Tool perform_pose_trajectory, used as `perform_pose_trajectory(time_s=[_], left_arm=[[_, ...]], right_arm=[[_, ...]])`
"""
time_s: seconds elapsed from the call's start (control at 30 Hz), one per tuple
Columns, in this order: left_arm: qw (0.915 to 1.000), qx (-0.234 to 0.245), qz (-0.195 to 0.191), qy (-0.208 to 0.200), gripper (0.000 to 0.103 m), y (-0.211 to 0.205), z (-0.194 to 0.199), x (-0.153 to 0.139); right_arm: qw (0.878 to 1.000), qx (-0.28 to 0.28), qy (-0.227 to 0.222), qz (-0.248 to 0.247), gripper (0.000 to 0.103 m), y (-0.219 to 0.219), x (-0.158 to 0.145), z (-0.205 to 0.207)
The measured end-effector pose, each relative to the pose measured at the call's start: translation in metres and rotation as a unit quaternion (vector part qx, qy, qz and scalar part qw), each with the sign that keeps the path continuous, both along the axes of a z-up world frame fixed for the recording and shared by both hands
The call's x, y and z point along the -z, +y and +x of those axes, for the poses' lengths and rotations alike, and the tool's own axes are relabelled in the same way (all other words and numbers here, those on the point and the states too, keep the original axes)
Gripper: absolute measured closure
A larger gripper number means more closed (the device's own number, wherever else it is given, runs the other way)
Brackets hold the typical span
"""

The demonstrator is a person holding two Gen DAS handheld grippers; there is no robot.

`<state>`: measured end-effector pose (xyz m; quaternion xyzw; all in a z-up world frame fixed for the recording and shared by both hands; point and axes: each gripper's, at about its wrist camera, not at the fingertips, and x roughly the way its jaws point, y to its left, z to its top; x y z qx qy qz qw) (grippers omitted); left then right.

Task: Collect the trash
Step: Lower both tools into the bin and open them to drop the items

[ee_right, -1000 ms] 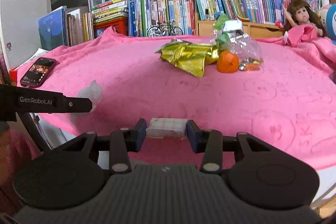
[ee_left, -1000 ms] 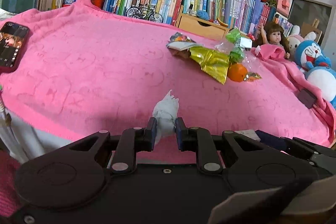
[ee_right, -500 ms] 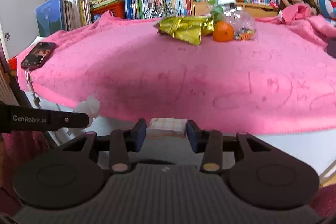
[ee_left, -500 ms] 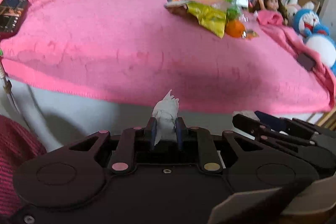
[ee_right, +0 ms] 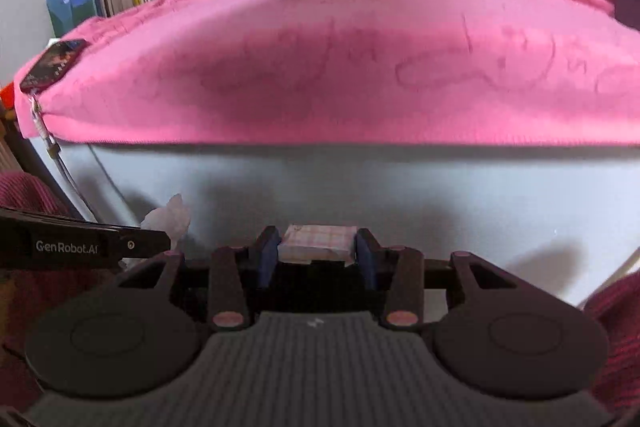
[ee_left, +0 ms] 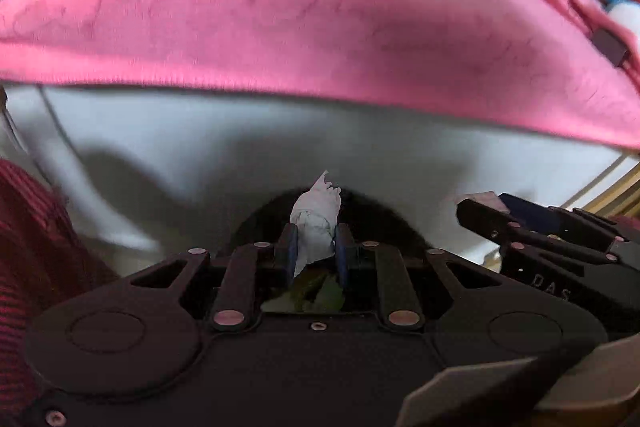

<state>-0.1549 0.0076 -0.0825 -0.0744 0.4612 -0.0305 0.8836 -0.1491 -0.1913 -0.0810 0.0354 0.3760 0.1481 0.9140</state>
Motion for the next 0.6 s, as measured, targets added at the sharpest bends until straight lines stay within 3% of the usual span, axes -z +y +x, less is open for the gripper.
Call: perform_pose_trajectory(time_s=[0.6], left_arm=[[0.9954,0.0,0.011,0.095,0.084,-0.005,0.014,0.043]], right_arm=[[0.997,-0.002,0.072,0.008,0.055,0.009,0.03,0.002]])
